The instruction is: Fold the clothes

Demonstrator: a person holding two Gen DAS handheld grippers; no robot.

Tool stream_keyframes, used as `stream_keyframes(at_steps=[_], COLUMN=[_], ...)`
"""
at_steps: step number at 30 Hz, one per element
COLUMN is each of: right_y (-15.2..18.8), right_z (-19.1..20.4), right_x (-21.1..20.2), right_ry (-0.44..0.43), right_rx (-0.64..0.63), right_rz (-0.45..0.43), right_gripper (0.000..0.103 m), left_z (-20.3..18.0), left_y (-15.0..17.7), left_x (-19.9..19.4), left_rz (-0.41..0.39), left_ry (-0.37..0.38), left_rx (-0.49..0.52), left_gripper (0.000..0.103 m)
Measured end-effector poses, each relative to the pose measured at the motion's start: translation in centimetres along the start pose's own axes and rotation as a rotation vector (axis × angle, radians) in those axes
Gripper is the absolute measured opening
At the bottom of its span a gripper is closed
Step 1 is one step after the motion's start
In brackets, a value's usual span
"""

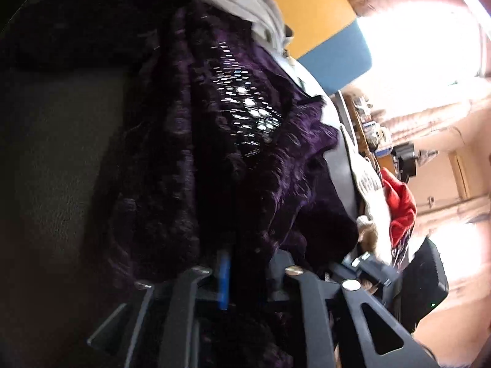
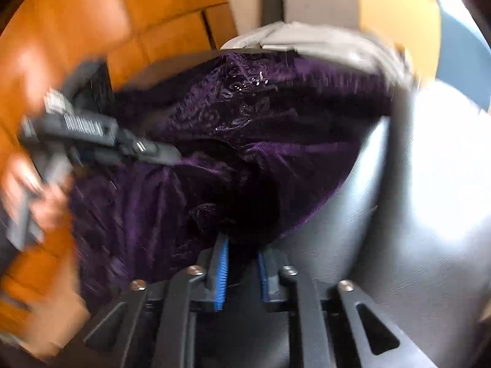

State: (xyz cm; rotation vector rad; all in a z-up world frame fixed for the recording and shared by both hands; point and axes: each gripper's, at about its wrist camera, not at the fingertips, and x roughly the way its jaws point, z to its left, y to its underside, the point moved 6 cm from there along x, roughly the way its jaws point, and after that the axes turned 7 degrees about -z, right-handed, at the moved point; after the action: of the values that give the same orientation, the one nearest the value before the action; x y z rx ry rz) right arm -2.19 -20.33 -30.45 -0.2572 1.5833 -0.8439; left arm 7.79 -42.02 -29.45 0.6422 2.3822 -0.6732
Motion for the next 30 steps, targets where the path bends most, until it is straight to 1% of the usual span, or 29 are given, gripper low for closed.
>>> stream_keyframes(at_steps=[1, 2, 4, 5, 6, 7, 8, 9, 10, 11, 12, 13, 14, 15, 16, 18, 20, 22, 24, 26, 30], right_y=[-0.4, -0.6, -1.8, -2.6, -3.7, -5.0, -5.9, -6.3, -6.7, -7.0, -6.7, -6.1, -5.5, -4.6, -3.4, -1.2, 0.5, 1.0, 2.1, 2.1, 1.0], right_z=[-0.5, -1.7, -6.4, -8.7, -11.6, -15.1, -17.4, -18.9, -20.4, -21.6, -21.9, -21.5, -21.1, -20.1, -18.7, -15.7, -12.2, -9.1, -7.2, -6.0, -5.0], right_x=[-0.6, -1.3, -3.5, -4.8, -6.8, -9.7, -12.0, -13.8, -15.7, -17.2, -17.7, -17.4, -17.0, -15.6, -13.4, -9.2, -4.9, -2.0, -2.0, -1.0, 0.6], right_ry=[0.091, 0.163, 0.342, 0.427, 0.513, 0.617, 0.670, 0.671, 0.672, 0.640, 0.517, 0.380, 0.243, 0.129, 0.058, -0.080, -0.195, -0.276, -0.311, -0.321, -0.312], right_rx=[-0.109, -0.167, -0.227, -0.244, -0.221, -0.190, -0.148, -0.086, -0.025, 0.048, 0.146, 0.242, 0.332, 0.396, 0.426, 0.482, 0.517, 0.531, 0.534, 0.552, 0.579], right_rz=[0.004, 0.003, -0.007, -0.014, -0.030, -0.057, -0.083, -0.106, -0.130, -0.156, -0.189, -0.215, -0.232, -0.218, -0.181, -0.110, -0.061, -0.050, -0.051, -0.054, -0.103], right_gripper=[0.007, 0.004, 0.000, 0.000, 0.001, 0.001, 0.001, 0.002, 0.011, 0.021, 0.027, 0.031, 0.032, 0.032, 0.033, 0.033, 0.033, 0.033, 0.033, 0.035, 0.039], left_z=[-0.5, -0.9, -1.6, -2.1, -2.7, -2.9, -3.2, -3.6, -3.9, -3.9, -3.6, -3.3, -2.8, -2.3, -1.7, -1.4, -1.1, -0.6, -0.3, 0.0, 0.2], left_y=[0.1, 0.3, 0.7, 0.9, 1.2, 1.3, 1.4, 1.6, 1.7, 1.7, 1.6, 1.5, 1.4, 1.4, 1.5, 1.5, 1.5, 1.5, 1.3, 1.3, 1.4], left_x=[-0.2, -0.3, -0.5, -0.6, -0.7, -0.6, -0.6, -0.3, 0.0, 0.3, 0.5, 0.7, 0.9, 1.1, 1.1, 0.9, 0.8, 0.8, 0.7, 0.6, 0.5], left_rz=[-0.005, -0.007, -0.010, -0.011, -0.010, -0.007, -0.005, -0.003, -0.006, -0.005, -0.004, -0.002, 0.001, 0.011, 0.021, 0.021, 0.022, 0.019, 0.015, 0.011, 0.002], left_ry=[0.001, 0.002, 0.009, 0.015, 0.028, 0.036, 0.043, 0.033, 0.010, -0.004, -0.014, -0.025, -0.051, -0.084, -0.104, -0.094, -0.085, -0.057, -0.030, -0.011, 0.017], left_rx=[0.012, 0.025, 0.053, 0.061, 0.071, 0.081, 0.091, 0.108, 0.118, 0.117, 0.106, 0.094, 0.084, 0.077, 0.072, 0.070, 0.069, 0.044, 0.015, -0.001, -0.011], left_gripper=[0.031, 0.036, 0.039, 0.043, 0.046, 0.047, 0.049, 0.049, 0.049, 0.049, 0.049, 0.049, 0.049, 0.049, 0.048, 0.048, 0.048, 0.047, 0.047, 0.045, 0.045])
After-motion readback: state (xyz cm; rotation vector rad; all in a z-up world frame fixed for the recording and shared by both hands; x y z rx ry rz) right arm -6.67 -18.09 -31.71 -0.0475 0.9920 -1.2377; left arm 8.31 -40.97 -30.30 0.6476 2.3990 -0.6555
